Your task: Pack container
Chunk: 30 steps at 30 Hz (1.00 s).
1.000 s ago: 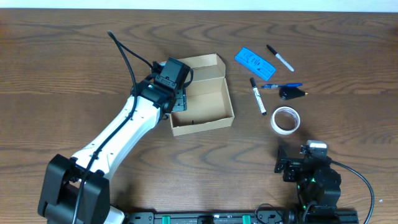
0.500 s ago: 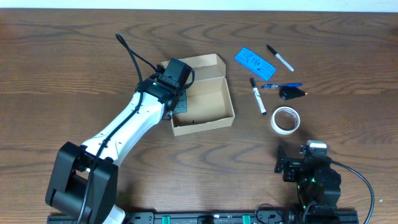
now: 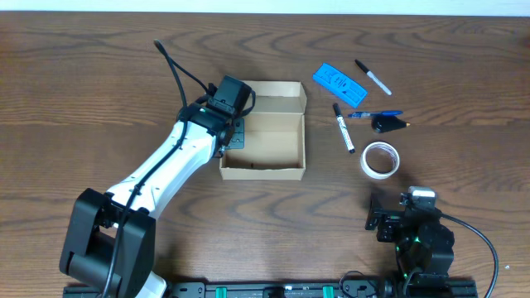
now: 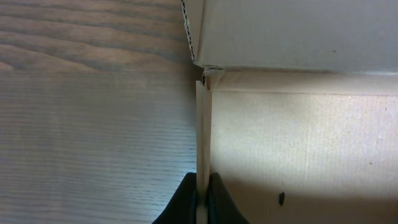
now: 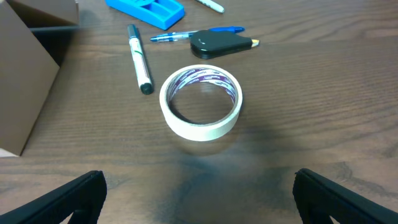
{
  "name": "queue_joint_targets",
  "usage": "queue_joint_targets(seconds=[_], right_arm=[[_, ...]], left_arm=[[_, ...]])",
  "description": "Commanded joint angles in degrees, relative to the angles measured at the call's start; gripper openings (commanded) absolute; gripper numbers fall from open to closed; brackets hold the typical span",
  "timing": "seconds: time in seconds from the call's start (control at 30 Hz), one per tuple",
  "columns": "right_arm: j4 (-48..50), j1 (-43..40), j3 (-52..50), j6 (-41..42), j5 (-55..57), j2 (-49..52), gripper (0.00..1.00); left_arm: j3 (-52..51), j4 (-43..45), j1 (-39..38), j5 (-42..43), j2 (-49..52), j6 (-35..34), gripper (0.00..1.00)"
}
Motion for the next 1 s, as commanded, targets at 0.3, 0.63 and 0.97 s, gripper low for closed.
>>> queue_joint_targets(seconds=[0.3,0.63,0.97], right_arm=[[-0.07,-0.35,0.04,-0.09,-0.20,-0.24,0.99],[-0.07,-0.35,0.04,-0.09,-0.20,-0.24,0.99],[-0.07,-0.35,0.04,-0.09,-0.20,-0.24,0.99]], left_arm=[[0.22,1.70,2.80,-1.62,0.31,1.05,0.29],[0.61,-0.31,2.78,-1.64,-4.68,1.09,0.95],[2.19,-12.50,2.78,-1.57,-25.31,3.65,0.95]])
